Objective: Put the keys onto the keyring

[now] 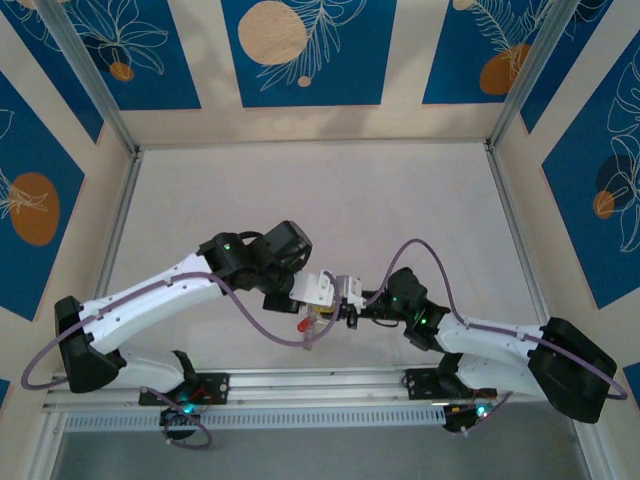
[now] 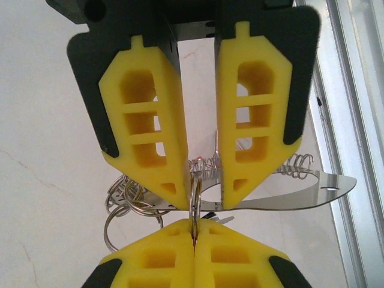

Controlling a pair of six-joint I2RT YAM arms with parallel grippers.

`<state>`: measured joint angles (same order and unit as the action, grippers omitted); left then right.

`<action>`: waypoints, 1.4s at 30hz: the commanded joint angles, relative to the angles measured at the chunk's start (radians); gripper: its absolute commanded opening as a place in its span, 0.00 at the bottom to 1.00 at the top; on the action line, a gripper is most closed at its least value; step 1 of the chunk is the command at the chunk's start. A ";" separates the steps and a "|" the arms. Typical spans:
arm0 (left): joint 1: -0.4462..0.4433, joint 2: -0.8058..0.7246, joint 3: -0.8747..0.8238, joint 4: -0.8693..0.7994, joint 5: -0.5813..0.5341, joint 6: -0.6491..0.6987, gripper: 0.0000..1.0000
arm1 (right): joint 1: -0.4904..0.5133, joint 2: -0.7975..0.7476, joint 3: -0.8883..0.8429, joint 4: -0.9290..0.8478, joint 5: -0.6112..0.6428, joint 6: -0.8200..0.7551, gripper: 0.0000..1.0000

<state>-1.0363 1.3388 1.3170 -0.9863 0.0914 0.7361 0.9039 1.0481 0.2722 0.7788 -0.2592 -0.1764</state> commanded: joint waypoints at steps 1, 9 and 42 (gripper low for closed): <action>0.000 0.020 0.002 0.002 -0.015 0.004 0.00 | 0.008 -0.029 0.005 0.067 -0.009 0.002 0.13; 0.001 0.026 0.010 0.003 -0.030 0.002 0.00 | 0.009 -0.026 0.001 0.078 0.014 0.004 0.19; 0.005 -0.019 -0.006 0.022 -0.010 0.011 0.00 | 0.007 0.016 0.025 0.023 0.027 0.017 0.19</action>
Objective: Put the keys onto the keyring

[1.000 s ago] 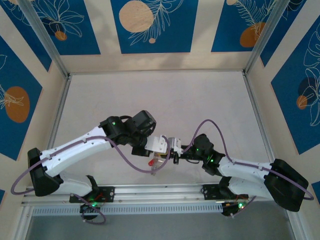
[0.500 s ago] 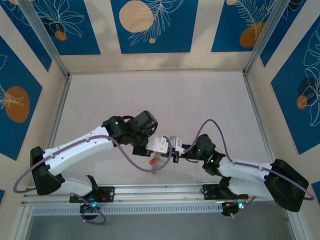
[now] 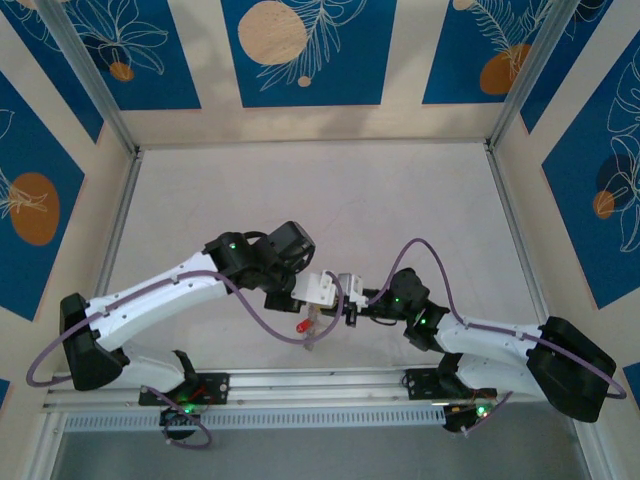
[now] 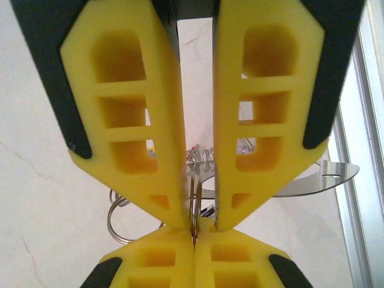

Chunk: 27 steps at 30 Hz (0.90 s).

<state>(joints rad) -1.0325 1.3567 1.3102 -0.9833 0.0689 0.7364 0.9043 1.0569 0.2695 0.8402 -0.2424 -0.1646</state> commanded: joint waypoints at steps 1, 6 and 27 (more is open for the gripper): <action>0.002 -0.040 -0.001 0.019 0.015 0.009 0.00 | 0.006 0.013 0.031 -0.040 0.009 0.003 0.19; 0.003 -0.056 -0.012 0.018 0.009 0.016 0.00 | 0.007 0.025 0.030 -0.032 0.014 0.012 0.19; 0.061 -0.178 -0.191 0.181 0.036 -0.026 0.10 | -0.003 -0.004 0.014 0.148 0.029 0.068 0.00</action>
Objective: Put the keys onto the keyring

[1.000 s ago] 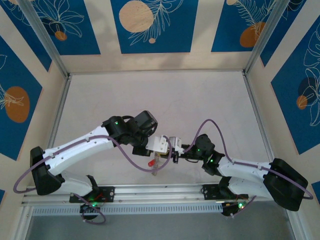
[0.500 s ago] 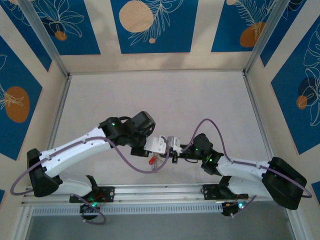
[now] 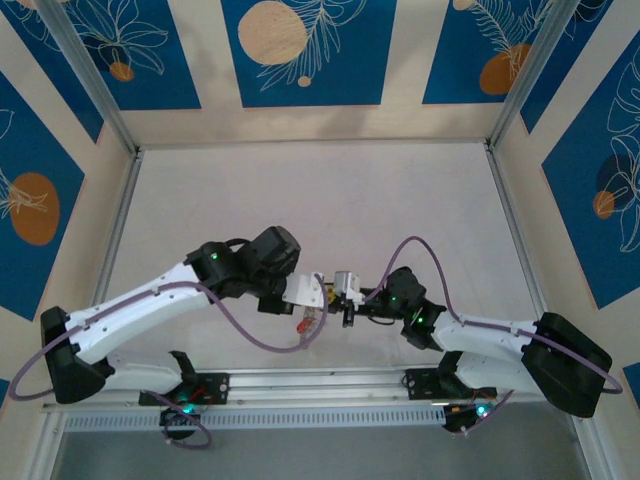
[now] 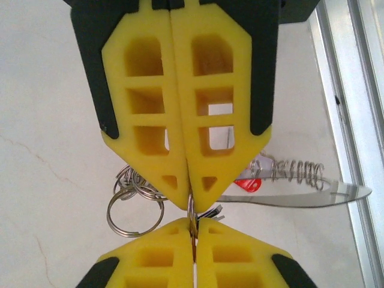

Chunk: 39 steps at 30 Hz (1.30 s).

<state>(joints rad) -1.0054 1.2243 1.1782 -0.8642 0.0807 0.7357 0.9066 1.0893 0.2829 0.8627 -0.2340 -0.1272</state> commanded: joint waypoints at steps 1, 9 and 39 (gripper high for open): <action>0.045 -0.063 -0.081 0.088 0.049 -0.030 0.12 | -0.007 -0.042 0.001 0.129 0.020 0.038 0.00; 0.080 -0.218 -0.278 0.402 0.174 -0.108 0.29 | -0.039 -0.074 0.035 0.113 -0.051 0.076 0.00; 0.083 -0.382 -0.458 0.619 0.213 0.111 0.23 | -0.061 -0.094 0.068 0.004 -0.158 0.136 0.00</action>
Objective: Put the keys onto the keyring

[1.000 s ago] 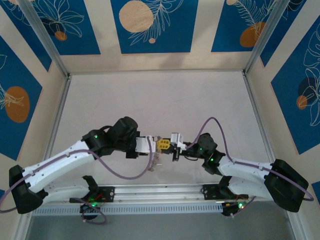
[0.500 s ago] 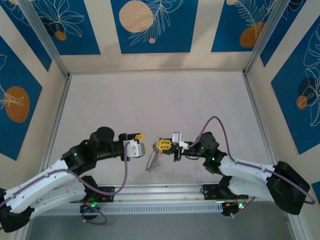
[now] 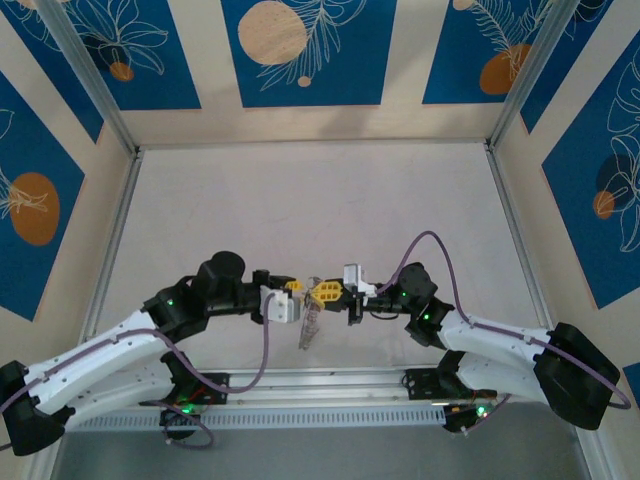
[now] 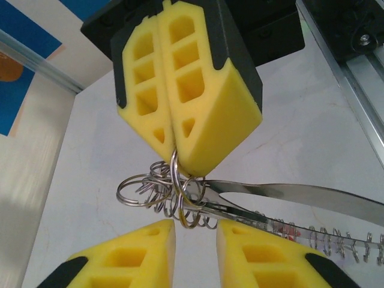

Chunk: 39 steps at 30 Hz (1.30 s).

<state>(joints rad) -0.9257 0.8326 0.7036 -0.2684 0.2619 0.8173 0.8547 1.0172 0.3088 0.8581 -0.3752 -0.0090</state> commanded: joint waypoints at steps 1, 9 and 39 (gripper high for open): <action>0.003 0.011 0.019 0.024 0.033 0.029 0.23 | -0.009 -0.022 0.043 0.002 -0.020 0.018 0.00; 0.004 0.041 0.037 0.046 0.049 0.041 0.22 | -0.018 -0.013 0.044 -0.012 -0.025 0.022 0.00; 0.004 0.064 -0.001 0.110 0.036 -0.017 0.06 | -0.029 0.061 0.013 0.219 0.237 0.179 0.00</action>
<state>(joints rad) -0.9115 0.9115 0.7208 -0.1646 0.2352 0.8169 0.8291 1.0794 0.3077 0.9951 -0.2577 0.1471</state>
